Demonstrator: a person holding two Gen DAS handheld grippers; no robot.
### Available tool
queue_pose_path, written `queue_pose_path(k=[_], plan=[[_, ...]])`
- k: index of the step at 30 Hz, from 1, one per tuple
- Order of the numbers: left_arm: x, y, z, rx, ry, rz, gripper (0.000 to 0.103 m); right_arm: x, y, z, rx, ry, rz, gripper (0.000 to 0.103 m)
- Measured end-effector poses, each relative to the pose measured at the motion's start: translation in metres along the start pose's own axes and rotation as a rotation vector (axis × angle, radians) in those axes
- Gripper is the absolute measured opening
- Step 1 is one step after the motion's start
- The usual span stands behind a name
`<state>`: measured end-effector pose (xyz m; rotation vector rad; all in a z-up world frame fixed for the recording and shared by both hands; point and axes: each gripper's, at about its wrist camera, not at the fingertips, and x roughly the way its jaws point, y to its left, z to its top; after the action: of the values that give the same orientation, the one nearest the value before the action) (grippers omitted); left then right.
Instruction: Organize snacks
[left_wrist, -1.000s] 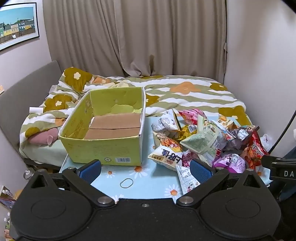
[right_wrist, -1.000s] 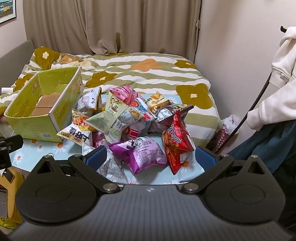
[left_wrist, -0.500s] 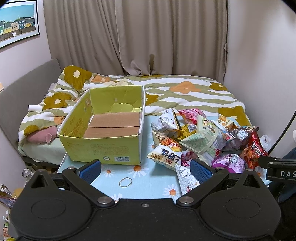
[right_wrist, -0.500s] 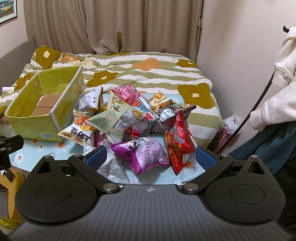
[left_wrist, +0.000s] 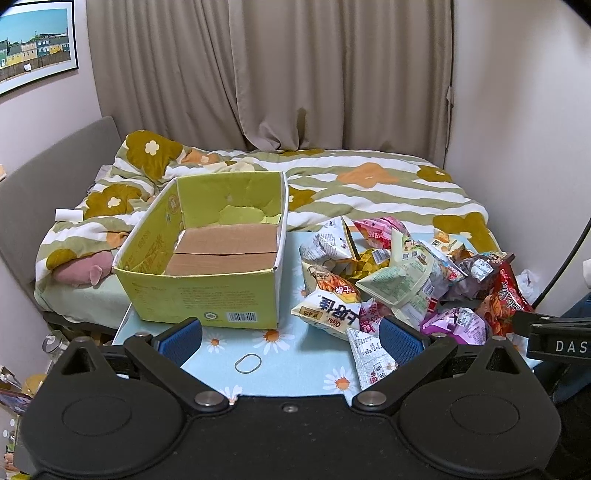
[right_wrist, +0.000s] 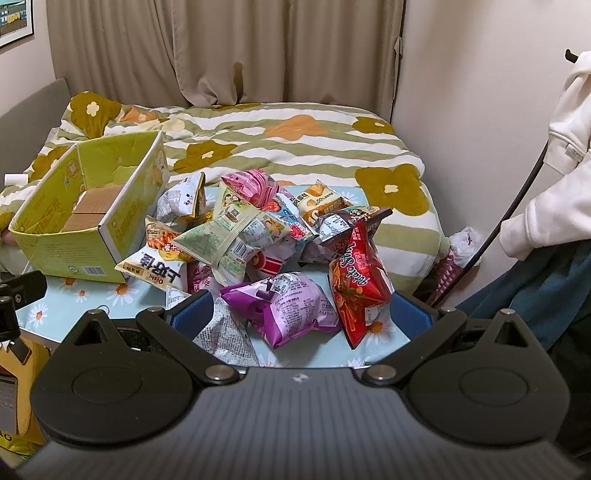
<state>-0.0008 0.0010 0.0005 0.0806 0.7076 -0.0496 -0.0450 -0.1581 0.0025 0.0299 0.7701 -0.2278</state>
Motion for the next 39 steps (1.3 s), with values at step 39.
queue_pose_path(k=[39], plan=[[-0.0011,0.0037,0.0033,-0.003,-0.001,-0.013,0.103,0.0014,0.0017,0.0025,0.001,-0.001,0.002,0.103]])
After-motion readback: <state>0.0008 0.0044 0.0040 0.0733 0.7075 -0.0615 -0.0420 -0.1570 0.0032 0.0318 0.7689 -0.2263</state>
